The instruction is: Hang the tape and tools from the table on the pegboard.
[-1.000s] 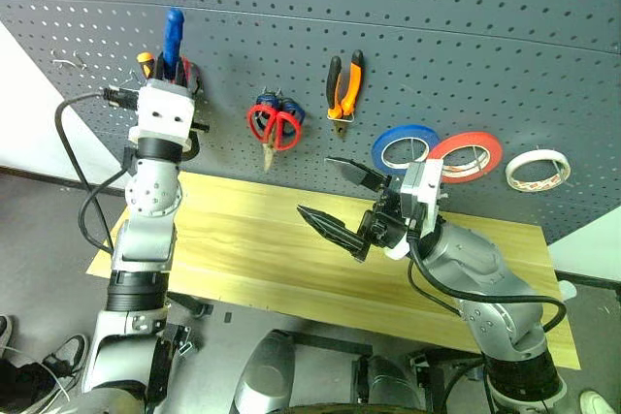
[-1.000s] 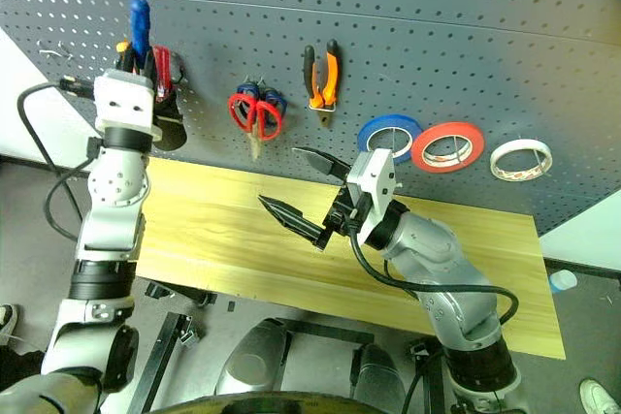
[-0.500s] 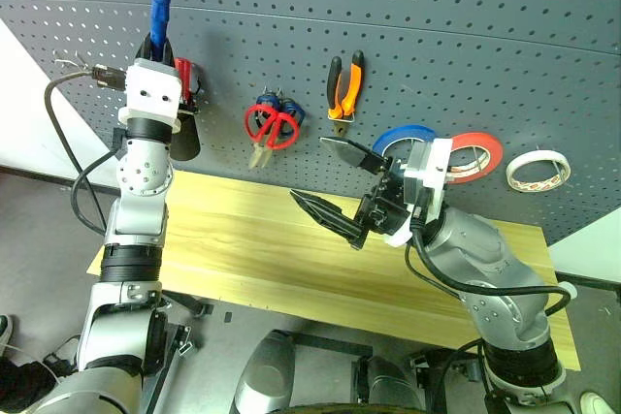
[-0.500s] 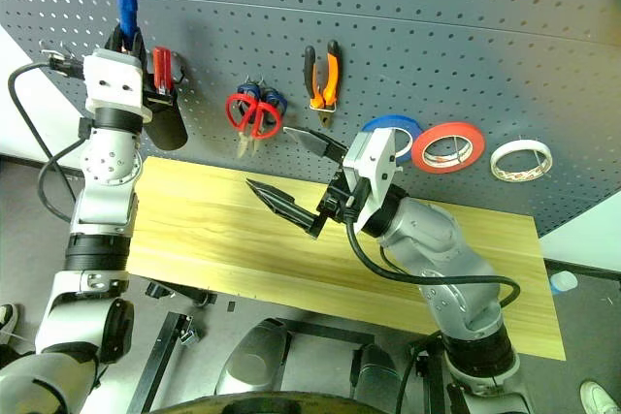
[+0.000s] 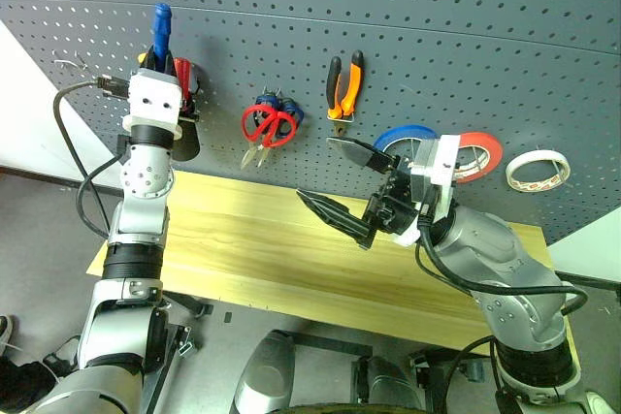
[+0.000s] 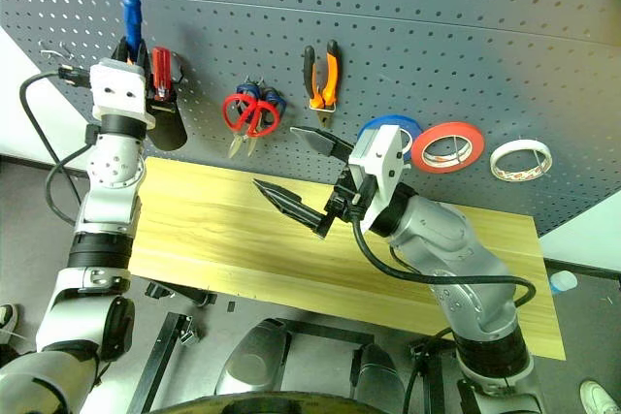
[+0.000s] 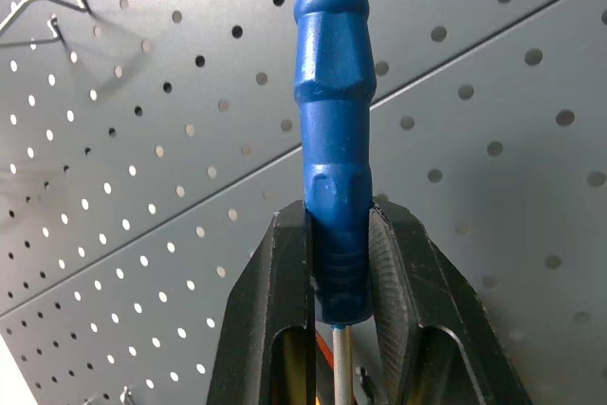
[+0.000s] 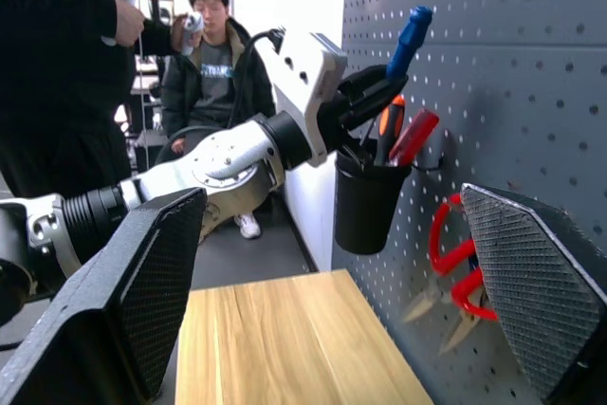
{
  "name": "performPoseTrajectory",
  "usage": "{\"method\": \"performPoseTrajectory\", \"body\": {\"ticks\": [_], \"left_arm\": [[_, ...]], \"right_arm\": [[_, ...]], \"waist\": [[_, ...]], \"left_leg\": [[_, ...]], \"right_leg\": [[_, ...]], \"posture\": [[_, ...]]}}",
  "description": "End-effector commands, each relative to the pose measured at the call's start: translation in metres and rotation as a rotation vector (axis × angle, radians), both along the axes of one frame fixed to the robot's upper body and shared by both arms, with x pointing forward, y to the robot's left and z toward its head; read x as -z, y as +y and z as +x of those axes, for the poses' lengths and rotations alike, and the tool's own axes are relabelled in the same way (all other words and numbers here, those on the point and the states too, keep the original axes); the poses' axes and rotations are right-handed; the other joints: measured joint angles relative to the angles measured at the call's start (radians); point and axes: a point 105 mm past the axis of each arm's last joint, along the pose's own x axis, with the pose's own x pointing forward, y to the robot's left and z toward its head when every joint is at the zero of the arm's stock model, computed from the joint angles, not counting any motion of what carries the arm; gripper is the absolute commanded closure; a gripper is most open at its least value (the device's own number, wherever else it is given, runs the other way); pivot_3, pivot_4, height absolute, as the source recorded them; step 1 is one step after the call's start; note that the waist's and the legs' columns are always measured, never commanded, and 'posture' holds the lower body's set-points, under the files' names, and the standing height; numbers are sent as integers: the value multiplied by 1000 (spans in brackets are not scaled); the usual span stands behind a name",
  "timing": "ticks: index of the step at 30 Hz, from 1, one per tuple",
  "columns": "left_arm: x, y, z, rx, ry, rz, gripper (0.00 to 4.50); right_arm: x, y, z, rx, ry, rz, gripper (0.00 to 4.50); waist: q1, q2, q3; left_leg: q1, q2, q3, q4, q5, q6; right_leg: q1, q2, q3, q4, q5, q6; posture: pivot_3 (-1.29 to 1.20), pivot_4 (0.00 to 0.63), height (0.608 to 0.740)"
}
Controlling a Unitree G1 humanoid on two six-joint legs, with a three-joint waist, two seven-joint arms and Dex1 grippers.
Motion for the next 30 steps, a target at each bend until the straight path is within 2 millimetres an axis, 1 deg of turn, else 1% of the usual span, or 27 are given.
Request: {"method": "performPoseTrajectory", "body": {"ticks": [1, 2, 4, 5, 7, 8, 9, 11, 13, 14, 15, 18, 22, 23, 24, 27, 29, 30], "left_arm": [[-11, 0, -3, -5, -52, 9, 4074], [-12, 0, -3, -3, -58, 4, 4074], [-14, 2, -4, -2, -72, -18, 3357], [-14, 3, -4, 1, -77, -27, 3125], [-15, 4, -4, 1, -84, -41, 2490], [-16, 4, -4, 0, -86, -42, 2087], [-16, 4, -4, 0, -87, -43, 1875], [-16, 4, -4, 1, -87, -42, 1244], [-16, 3, -4, -1, -90, -33, 582], [-16, 3, -3, -1, -90, -30, 175], [-16, 2, -3, -2, -90, -28, 25], [-22, -5, -5, 11, -101, 4, 25], [-41, -14, -16, 53, -153, -6, 25], [-48, -16, -19, 66, -169, -14, 25], [-56, -20, -23, 85, -182, -20, 25], [-68, -29, -31, 133, -208, -26, 25], [-82, -38, -44, 187, -225, -17, 25], [-84, -41, -47, 203, -225, -15, 25]], "right_arm": [[-13, -1, -10, -17, -51, 18, 0], [-14, -1, -10, -18, -52, 16, 0], [-14, -1, -10, -19, -52, 15, 0], [-15, -1, -10, -19, -52, 14, 0], [-15, 0, -10, -20, -52, 12, 0], [-15, 0, -10, -20, -52, 12, 0], [-16, 0, -10, -20, -52, 11, 0], [-16, 0, -9, -20, -52, 9, 0], [-15, 0, -9, -20, -51, 7, 0], [-15, -1, -9, -19, -51, 5, 0], [-15, -1, -8, -19, -50, 4, 0], [-13, -1, -7, -15, -50, -5, 0], [-11, 0, -3, -17, -61, -11, 0], [-11, 0, -1, -19, -67, -14, 0], [-10, 0, 1, -22, -75, -17, 0], [-8, 0, 8, -21, -92, -23, 0], [-9, -3, 10, -18, -114, -27, 0], [-8, -4, 12, -16, -119, -28, 0]], "waist": [[0, 0, 0], [0, 0, 0], [-2, 0, 0], [-2, 0, 0], [-2, 0, 0], [-2, 0, 0], [-2, 0, 0], [-2, 0, 0], [-3, 0, 0], [-3, 0, 0], [-3, 0, 0], [-3, 0, 0], [-2, -1, -1], [-1, -1, -3], [-1, -2, -7], [0, -3, -27], [1, -5, -38], [2, -6, -42]], "left_leg": [[0, 0, 0, 0, 0, 0], [0, 0, 0, 0, 0, 0], [0, 0, 0, 0, 0, 0], [0, 0, 0, 0, 0, 0], [0, 0, 0, 0, 0, 0], [0, 0, 0, 0, 0, 0], [0, 0, 0, 0, 0, 1], [0, 0, 0, 0, 0, 1], [0, 0, 0, 0, 0, 1], [0, 0, 0, 0, 0, 1], [0, 0, 0, 0, 0, 1], [0, 0, 0, 0, 0, 1], [0, 0, 0, 0, 1, -1], [0, 0, 0, 0, 1, -2], [0, 0, 0, 0, 1, -2], [0, 0, 0, 0, 1, -2], [0, 0, 0, 0, 1, -2], [0, 0, 0, 0, 1, -2]], "right_leg": [[0, 0, 0, 0, 0, 0], [0, 0, 0, 0, 0, 0], [0, 0, 0, 0, 0, 0], [0, 0, 0, 0, 0, 0], [0, 0, 0, 0, 0, 0], [0, 0, 0, 0, 0, 0], [0, 0, 0, 0, 0, 0], [0, 0, 0, 0, 0, 0], [0, 0, 0, 0, 0, 0], [0, 0, 0, 0, 0, 0], [0, 0, 0, 0, 0, 0], [0, 0, 0, 0, 0, 0], [0, 0, 0, 0, 0, 1], [0, 0, 0, 0, 1, 1], [0, 0, 0, 0, 1, 1], [0, 0, 0, 0, 1, 2], [1, 0, 0, 0, 1, 2], [1, 0, 0, 0, 1, 1]], "posture": [[314, 110, 687], [313, 111, 687], [312, 111, 687], [312, 111, 687], [310, 113, 687], [310, 113, 687], [310, 113, 687], [310, 113, 687], [307, 111, 687], [307, 109, 687], [307, 106, 687], [314, 93, 687], [334, 64, 687], [346, 45, 687], [352, 34, 687], [378, 0, 687], [389, 0, 687], [393, 0, 687]]}}
